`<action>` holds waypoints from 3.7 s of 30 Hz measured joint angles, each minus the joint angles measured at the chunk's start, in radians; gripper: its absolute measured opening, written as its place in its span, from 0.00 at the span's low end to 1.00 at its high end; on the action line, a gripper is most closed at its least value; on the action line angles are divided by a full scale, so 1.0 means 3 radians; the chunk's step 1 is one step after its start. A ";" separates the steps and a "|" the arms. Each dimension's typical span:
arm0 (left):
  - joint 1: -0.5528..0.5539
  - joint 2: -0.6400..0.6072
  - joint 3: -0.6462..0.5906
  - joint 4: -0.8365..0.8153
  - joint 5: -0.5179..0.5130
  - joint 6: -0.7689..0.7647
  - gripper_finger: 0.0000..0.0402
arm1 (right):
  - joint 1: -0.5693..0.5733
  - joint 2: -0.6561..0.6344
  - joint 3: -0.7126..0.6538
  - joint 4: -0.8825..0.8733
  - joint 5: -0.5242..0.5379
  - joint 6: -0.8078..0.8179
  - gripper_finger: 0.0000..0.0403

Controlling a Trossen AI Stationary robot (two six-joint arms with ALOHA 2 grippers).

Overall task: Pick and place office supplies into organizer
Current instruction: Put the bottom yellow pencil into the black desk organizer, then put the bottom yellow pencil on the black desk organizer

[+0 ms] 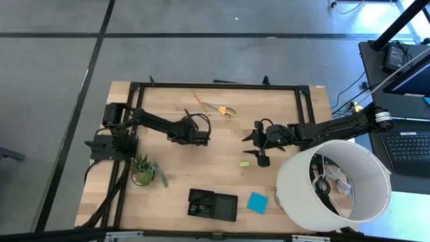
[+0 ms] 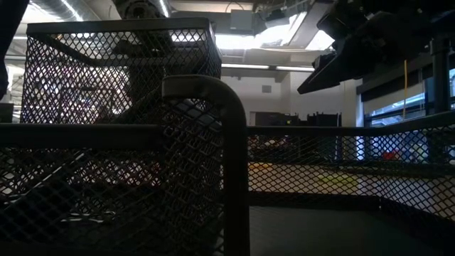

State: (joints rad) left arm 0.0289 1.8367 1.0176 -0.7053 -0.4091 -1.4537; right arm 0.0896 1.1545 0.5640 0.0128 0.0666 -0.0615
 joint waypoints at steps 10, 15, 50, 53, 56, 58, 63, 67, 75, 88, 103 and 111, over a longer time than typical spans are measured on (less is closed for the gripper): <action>0.0000 -0.0034 -0.0015 0.0128 -0.0070 0.0009 0.26 | -0.0001 0.0000 0.0000 0.0000 0.0000 0.0001 0.58; 0.0000 -0.0033 -0.0015 0.0141 -0.0094 0.0009 0.26 | 0.0000 0.0000 0.0000 0.0000 0.0000 0.0002 0.58; -0.0243 -0.0045 0.0000 -0.0003 0.0062 0.2154 0.04 | 0.0001 0.0001 0.0000 -0.0142 0.0000 0.0002 0.58; -0.0368 -0.0045 -0.0001 -0.0009 0.0060 0.2593 0.04 | 0.0001 0.0001 0.0000 -0.0142 0.0000 0.0003 0.58; -0.0468 -0.0044 -0.0007 0.0031 0.0016 0.2950 0.03 | 0.0000 0.0001 0.0000 -0.0141 0.0000 0.0002 0.58; -0.0531 -0.0040 -0.0013 0.0111 -0.0054 0.3138 0.03 | 0.0001 0.0001 0.0000 -0.0140 0.0000 0.0002 0.58; -0.0637 -0.0036 -0.0009 0.0543 -0.0042 0.3645 0.03 | 0.0001 0.0004 0.0000 -0.0056 -0.0001 0.0177 0.58; -0.0687 -0.0029 -0.0010 0.0962 0.0034 0.4120 0.02 | 0.0001 0.0095 0.0001 0.0027 -0.0151 0.0311 0.58; -0.0693 -0.0029 -0.0010 0.1332 0.0072 0.4455 0.00 | 0.0005 0.0736 0.0003 0.0514 -0.0315 0.0433 0.58; -0.0687 0.0085 -0.0146 0.1388 0.0037 0.4440 0.01 | 0.0005 0.1748 0.0005 0.1251 0.0000 0.0276 0.58; -0.0683 0.0098 -0.0158 0.1504 0.0037 0.4484 0.00 | -0.0069 0.2089 0.0015 0.1512 -0.0028 0.0292 0.52; -0.0680 0.0100 -0.0158 0.1508 0.0039 0.4483 0.00 | -0.0072 0.2093 0.0017 0.1472 -0.0003 0.0279 0.32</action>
State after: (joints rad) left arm -0.1753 1.8668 0.9703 -0.2527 -0.3973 -0.1089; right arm 0.0681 1.7824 0.5690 0.4543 0.0657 0.0223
